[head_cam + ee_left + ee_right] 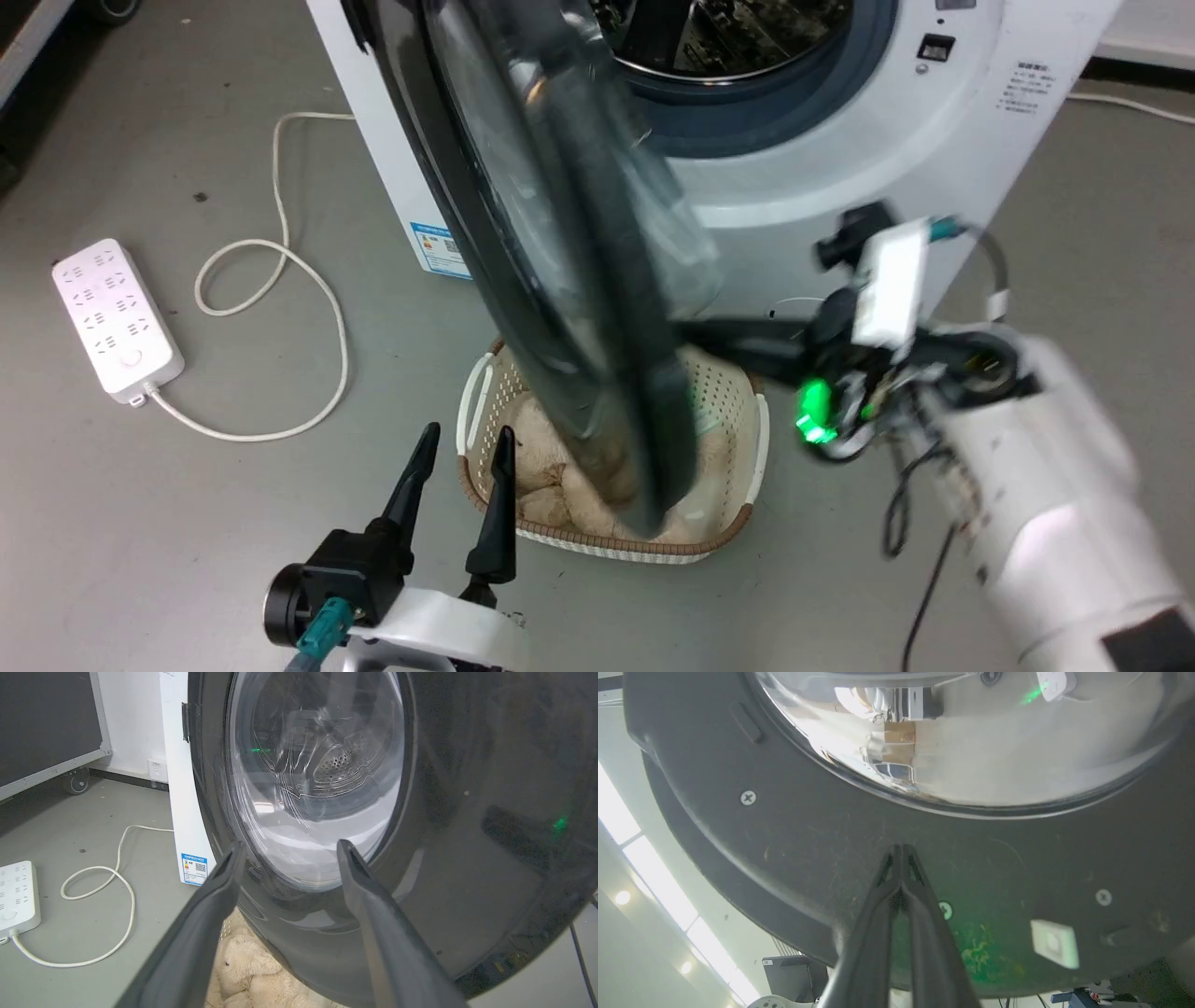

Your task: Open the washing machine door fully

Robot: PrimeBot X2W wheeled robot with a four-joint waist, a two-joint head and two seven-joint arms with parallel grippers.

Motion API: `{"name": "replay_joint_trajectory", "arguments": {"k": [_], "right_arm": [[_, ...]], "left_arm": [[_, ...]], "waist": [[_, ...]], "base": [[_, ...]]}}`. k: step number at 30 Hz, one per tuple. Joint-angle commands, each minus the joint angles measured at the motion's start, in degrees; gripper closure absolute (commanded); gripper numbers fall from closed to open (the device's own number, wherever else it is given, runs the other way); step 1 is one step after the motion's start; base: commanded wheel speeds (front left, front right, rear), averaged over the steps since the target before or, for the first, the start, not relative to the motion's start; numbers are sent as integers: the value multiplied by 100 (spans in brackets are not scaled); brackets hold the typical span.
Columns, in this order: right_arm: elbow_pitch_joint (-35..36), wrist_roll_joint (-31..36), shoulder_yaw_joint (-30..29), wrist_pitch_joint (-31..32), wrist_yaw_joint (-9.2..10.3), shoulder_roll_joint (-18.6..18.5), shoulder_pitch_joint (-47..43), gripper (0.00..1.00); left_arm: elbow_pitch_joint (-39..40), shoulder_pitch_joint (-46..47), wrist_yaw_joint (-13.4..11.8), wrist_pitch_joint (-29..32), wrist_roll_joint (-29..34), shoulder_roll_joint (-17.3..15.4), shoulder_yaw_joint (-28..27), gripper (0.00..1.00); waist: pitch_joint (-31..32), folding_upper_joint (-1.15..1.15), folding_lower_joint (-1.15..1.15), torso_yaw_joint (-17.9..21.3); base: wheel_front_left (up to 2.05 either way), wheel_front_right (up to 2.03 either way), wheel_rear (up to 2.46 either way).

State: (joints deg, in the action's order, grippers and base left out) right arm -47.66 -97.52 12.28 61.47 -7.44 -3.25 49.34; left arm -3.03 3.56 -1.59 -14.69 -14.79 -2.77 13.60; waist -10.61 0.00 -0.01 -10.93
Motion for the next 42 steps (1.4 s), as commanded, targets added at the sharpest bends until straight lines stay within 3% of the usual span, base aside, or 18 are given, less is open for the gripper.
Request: {"name": "replay_joint_trajectory", "arguments": {"k": [1, 7, 9, 10, 16, 19, 21, 25, 29, 33, 38, 42], "right_arm": [[123, -151, 189, -92, -5, 36, -165, 100], [857, -739, 1288, -1078, -5, 36, -610, 100], [895, -760, 1383, -1403, -5, 33, -634, 13], [908, -763, 1412, -1516, -5, 0, -642, 0], [1280, -755, 1413, -2167, -5, -566, -850, 0], [1801, -267, 1323, -3025, -5, -1008, -1067, 0], [2261, 362, 1307, -3767, -5, -1338, -1259, 0], [3067, 2315, 1467, -5500, -5, -2052, -1720, 0], [3293, 4214, 1251, -6994, -5, -2452, -2300, 0], [3370, 5992, 290, -7552, -5, -2211, -3089, 0], [4223, 7935, -1015, -7634, -5, -1023, -4317, 0], [4771, 9317, -1339, -7641, -5, -336, -5113, 0]], "left_arm": [[9, -57, -22, -30, -29, -10, -32, 0], [40, -109, -66, -30, -65, -10, -102, 0], [57, -146, -75, -30, -69, -10, -147, 0], [65, -164, -76, -30, -68, -10, -175, 0], [66, -298, -21, -30, -26, -14, -416, 0], [66, -374, 11, -30, -10, -19, -539, 0], [60, -427, 52, -30, -10, -26, -606, 0], [16, -530, 155, -30, -45, -58, -749, 0], [5, -689, 198, -30, -84, -81, -878, 0], [8, -849, 253, -30, -124, -122, -972, 0], [-29, -909, 318, -30, -161, -185, -1003, 0], [-89, -885, 347, -29, -149, -219, -956, 0]], "waist": [[19, 0, 1, -18], [101, 0, 1, -39], [142, 0, 1, -16], [163, 0, 1, 0], [386, 0, 1, 148], [523, 0, 1, 252], [614, 0, 1, 323], [815, 0, 1, 479], [1001, 0, 1, 629], [1134, 0, 1, 763], [1143, 0, 1, 855], [1135, 0, 1, 870]], "base": [[0, 0, 0], [0, 0, 0], [0, 0, 0], [0, 0, 0], [0, 0, 0], [0, 0, 0], [0, 0, 0], [0, 0, 0], [0, 0, 0], [0, 0, 0], [0, 0, 0], [0, 0, 0]]}}
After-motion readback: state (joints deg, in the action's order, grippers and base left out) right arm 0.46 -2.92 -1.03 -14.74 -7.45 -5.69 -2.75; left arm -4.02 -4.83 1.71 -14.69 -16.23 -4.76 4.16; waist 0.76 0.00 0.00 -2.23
